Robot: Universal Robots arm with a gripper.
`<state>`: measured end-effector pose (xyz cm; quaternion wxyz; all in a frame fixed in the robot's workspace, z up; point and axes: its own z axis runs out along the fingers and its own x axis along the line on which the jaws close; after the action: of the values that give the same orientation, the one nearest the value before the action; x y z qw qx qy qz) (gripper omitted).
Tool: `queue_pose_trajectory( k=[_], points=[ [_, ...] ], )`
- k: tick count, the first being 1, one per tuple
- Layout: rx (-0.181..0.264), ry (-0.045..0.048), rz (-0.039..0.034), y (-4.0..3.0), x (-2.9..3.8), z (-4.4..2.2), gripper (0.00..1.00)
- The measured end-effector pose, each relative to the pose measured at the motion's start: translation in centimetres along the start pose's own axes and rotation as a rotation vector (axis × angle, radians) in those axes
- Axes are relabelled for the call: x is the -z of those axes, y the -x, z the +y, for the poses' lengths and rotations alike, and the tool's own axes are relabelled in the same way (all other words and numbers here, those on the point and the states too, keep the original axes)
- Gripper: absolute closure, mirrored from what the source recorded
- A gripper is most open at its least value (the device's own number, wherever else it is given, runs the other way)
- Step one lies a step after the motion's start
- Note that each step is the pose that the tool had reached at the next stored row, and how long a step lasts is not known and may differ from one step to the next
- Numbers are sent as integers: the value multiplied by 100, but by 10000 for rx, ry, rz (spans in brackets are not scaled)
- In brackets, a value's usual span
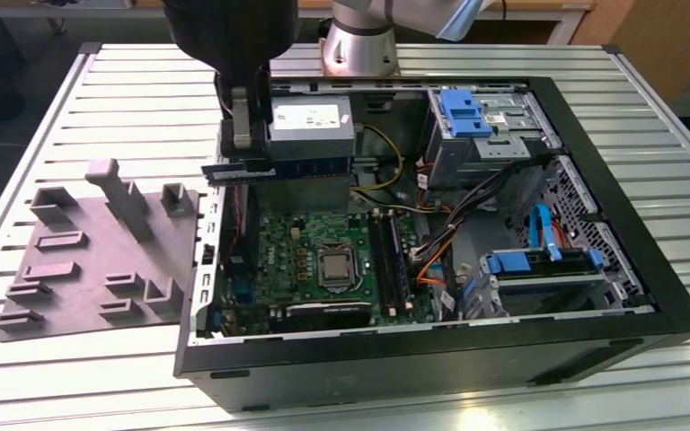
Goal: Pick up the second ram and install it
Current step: 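Pick up the second ram and move it above second insertion slot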
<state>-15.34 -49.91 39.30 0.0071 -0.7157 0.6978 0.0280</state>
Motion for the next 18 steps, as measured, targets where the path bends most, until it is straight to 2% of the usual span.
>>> queue_pose_trajectory(
  k=[18],
  points=[
    [0, -1, -1, -5, -8, -191, 88]
  ],
)
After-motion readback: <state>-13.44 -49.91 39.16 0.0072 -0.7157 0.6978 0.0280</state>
